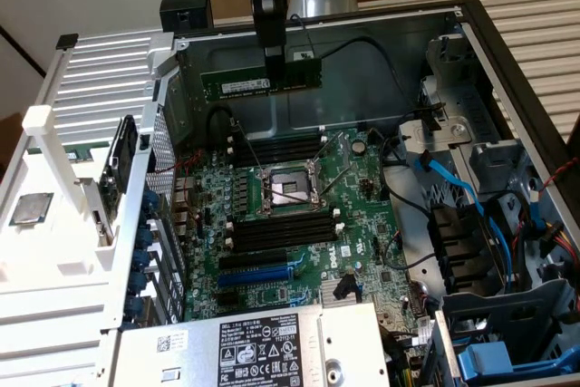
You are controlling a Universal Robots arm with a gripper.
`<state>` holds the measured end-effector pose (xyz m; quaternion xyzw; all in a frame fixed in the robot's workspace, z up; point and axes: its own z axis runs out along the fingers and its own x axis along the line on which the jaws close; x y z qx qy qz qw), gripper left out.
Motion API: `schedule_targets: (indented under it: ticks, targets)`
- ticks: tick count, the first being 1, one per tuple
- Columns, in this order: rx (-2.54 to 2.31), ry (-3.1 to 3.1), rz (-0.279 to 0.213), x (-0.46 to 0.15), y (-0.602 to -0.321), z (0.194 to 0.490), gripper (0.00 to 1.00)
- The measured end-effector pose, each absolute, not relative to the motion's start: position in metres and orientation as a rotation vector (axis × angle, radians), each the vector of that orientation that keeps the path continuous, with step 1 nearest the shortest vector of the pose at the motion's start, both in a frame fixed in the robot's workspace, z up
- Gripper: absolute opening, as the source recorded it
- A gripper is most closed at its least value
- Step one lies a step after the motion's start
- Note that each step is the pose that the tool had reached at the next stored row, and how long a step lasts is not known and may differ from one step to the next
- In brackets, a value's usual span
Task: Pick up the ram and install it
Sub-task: 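Pick up the ram and move it above insertion slot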
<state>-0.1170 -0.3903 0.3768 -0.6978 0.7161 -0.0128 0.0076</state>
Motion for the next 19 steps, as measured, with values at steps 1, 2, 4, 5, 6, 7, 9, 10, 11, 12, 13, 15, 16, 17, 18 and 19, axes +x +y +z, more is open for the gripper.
schedule_targets:
  ticks: [1, 2, 4, 5, 6, 7, 9, 10, 11, 12, 13, 15, 16, 17, 18, 19]
  targets:
    - [-2.182, 2.239, -0.04, -0.117, -0.39, 0.377, 0.12]
    - [-2.182, 2.239, -0.04, -0.117, -0.39, 0.376, 0.12]
    - [-2.184, 2.241, -0.036, -0.115, -0.39, 0.375, 0.12]
    - [-2.186, 2.243, -0.032, -0.113, -0.39, 0.374, 0.12]
    - [-2.187, 2.244, -0.029, -0.112, -0.39, 0.372, 0.12]
    - [-2.19, 2.247, -0.024, -0.11, -0.39, 0.369, 0.12]
    - [-2.192, 2.25, -0.018, -0.11, -0.39, 0.367, 0.12]
    - [-2.193, 2.251, -0.016, -0.11, -0.389, 0.365, 0.12]
    - [-2.194, 2.251, -0.014, -0.11, -0.388, 0.364, 0.12]
    - [-2.195, 2.252, -0.013, -0.109, -0.386, 0.36, 0.12]
    - [-2.195, 2.252, -0.012, -0.109, -0.385, 0.358, 0.12]
    - [-2.196, 2.253, -0.014, -0.108, -0.383, 0.356, 0.12]
    - [-2.197, 2.254, -0.017, -0.108, -0.382, 0.355, 0.12]
    - [-2.2, 2.257, -0.022, -0.108, -0.381, 0.354, 0.12]
    - [-2.203, 2.26, -0.03, -0.108, -0.38, 0.354, 0.12]
    - [-2.206, 2.264, -0.038, -0.108, -0.379, 0.353, 0.12]
